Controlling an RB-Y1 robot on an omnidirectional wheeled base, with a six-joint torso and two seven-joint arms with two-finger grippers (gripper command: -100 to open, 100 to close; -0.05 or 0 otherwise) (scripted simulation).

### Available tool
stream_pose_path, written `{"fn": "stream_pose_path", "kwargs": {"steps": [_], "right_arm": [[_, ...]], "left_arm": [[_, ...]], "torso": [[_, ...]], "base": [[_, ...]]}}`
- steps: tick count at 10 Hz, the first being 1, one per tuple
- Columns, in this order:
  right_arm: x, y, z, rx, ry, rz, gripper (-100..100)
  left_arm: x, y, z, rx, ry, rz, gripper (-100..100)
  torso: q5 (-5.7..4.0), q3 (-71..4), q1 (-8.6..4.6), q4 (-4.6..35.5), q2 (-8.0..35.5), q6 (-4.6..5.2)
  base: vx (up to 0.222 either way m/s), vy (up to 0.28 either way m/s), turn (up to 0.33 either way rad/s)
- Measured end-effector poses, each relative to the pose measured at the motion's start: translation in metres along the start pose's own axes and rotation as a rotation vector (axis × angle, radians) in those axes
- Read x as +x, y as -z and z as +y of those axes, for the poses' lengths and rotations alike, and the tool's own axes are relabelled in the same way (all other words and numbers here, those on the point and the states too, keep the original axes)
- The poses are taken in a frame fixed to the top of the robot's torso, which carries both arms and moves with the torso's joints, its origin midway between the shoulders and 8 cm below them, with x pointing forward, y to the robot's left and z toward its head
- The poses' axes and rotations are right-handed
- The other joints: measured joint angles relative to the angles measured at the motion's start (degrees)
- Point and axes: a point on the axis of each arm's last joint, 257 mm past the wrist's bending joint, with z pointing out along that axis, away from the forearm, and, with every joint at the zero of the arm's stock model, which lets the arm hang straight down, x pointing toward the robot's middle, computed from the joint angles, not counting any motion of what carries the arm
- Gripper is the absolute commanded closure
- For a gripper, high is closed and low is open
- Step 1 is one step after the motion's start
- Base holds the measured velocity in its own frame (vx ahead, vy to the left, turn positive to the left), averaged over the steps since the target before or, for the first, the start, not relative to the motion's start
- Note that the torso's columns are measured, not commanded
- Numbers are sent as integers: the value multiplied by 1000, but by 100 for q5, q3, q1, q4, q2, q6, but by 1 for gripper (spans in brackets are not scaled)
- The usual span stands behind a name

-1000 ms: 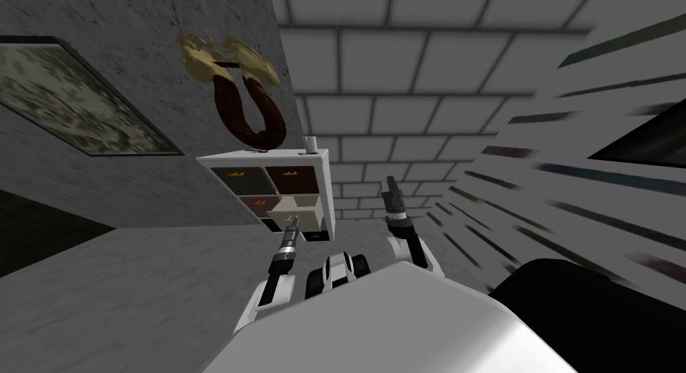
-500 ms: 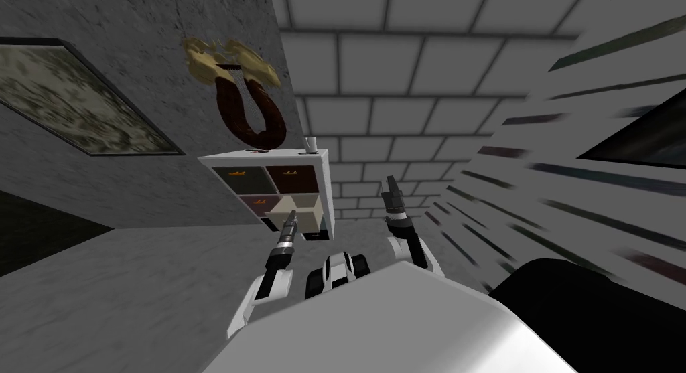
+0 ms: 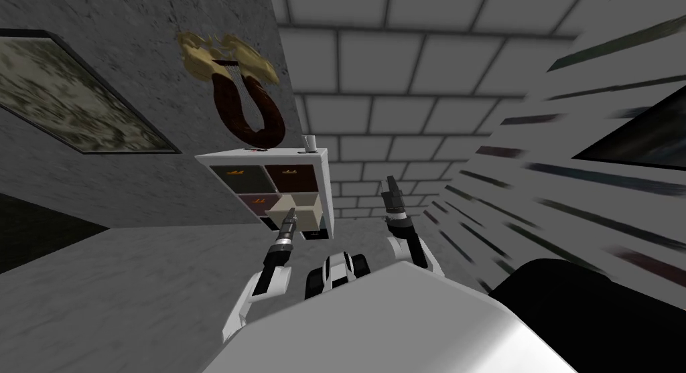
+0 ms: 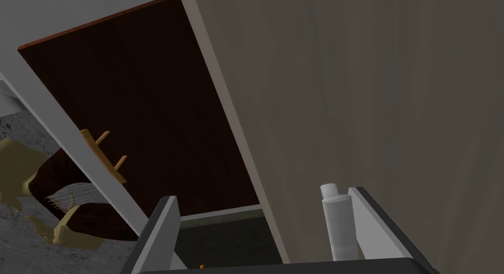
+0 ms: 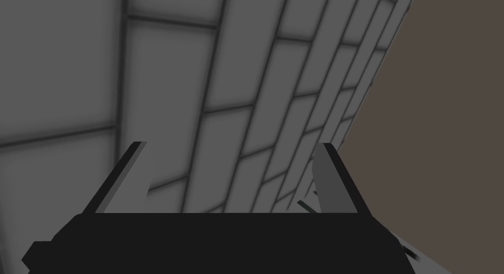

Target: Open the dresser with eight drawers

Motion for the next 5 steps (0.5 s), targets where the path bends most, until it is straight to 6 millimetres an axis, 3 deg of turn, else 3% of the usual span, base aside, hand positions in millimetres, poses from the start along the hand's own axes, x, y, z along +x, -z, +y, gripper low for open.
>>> {"fn": "stream_pose_path", "kwargs": {"steps": [5], "right_arm": [[0,0,0,0,0,0,0]], "left_arm": [[0,2,5,-12,0,0,0]], "torso": [[9,-12,7,-18,-21,4]], "base": [[0,0,0]]}}
